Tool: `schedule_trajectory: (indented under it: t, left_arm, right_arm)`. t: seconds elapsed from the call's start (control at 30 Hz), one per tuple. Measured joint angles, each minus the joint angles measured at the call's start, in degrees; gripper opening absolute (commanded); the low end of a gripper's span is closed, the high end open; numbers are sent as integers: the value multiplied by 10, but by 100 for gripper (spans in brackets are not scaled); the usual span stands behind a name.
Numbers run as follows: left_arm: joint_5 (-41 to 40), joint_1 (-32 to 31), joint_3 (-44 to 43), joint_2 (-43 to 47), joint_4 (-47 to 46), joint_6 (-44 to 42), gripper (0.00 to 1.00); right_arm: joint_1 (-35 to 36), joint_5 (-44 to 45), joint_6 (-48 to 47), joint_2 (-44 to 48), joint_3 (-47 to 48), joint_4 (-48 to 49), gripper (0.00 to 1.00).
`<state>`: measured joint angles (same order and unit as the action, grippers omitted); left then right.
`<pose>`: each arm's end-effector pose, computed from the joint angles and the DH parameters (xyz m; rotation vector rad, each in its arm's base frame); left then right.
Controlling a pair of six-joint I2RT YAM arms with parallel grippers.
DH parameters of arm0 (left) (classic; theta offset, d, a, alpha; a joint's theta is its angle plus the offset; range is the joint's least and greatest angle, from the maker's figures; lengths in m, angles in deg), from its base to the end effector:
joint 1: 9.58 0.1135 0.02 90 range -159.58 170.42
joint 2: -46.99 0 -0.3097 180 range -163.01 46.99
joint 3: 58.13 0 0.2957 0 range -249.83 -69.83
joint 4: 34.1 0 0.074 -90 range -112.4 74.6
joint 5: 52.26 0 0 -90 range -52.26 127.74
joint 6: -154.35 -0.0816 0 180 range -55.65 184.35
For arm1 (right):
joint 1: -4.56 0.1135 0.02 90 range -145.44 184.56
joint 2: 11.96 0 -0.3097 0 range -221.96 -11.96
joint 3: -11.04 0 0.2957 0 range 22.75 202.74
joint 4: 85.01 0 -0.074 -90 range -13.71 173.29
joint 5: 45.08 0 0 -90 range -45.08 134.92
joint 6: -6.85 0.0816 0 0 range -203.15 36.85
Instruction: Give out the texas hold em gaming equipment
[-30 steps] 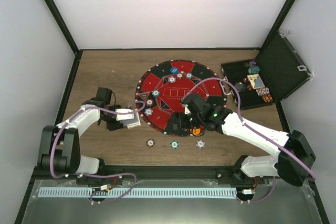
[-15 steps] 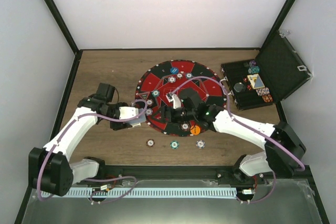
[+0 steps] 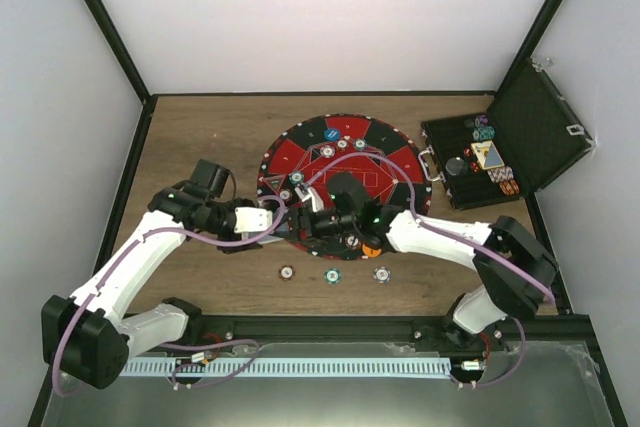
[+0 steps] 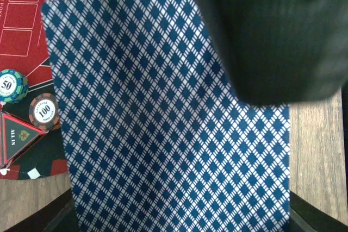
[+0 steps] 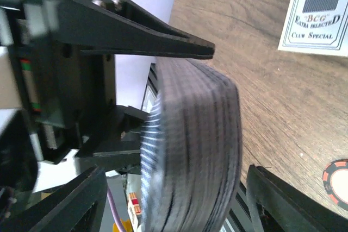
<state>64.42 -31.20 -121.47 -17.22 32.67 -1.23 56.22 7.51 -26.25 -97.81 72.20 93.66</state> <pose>0.2067 -0.1213 0.2520 1.8712 1.7892 -0.3773 0.2037 0.3374 0.2380 -0.3997 2.4349 1.7014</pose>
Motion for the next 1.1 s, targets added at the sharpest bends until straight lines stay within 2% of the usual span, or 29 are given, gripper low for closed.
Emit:
schedule_trajectory:
  t: [0.53,0.67,0.73,0.77,0.8,0.83,0.87,0.9,1.1]
  left_arm:
    - [-24,-26,1,17,12,-2,4]
    - [-34,-29,4,19,12,-8,4]
    - [-37,-30,6,21,11,-9,4]
    - [-38,-30,8,21,10,-10,13]
    - [-40,-30,8,23,10,-10,35]
    - [-43,-30,8,23,9,-10,70]
    - [-45,-30,9,23,9,-8,95]
    - [-48,-30,9,23,9,-4,99]
    - [-24,-31,2,23,-10,30,100]
  right_arm:
    - [11,-52,87,-102,8,126,46]
    - [11,-60,111,-112,8,158,34]
    - [11,-62,120,-114,8,169,24]
    - [11,-64,126,-116,8,174,20]
    - [11,-64,130,-118,8,176,16]
    - [11,-64,134,-122,8,180,13]
    - [11,-65,138,-126,8,185,12]
    - [11,-67,142,-128,8,192,10]
    - [17,-75,157,-130,7,216,10]
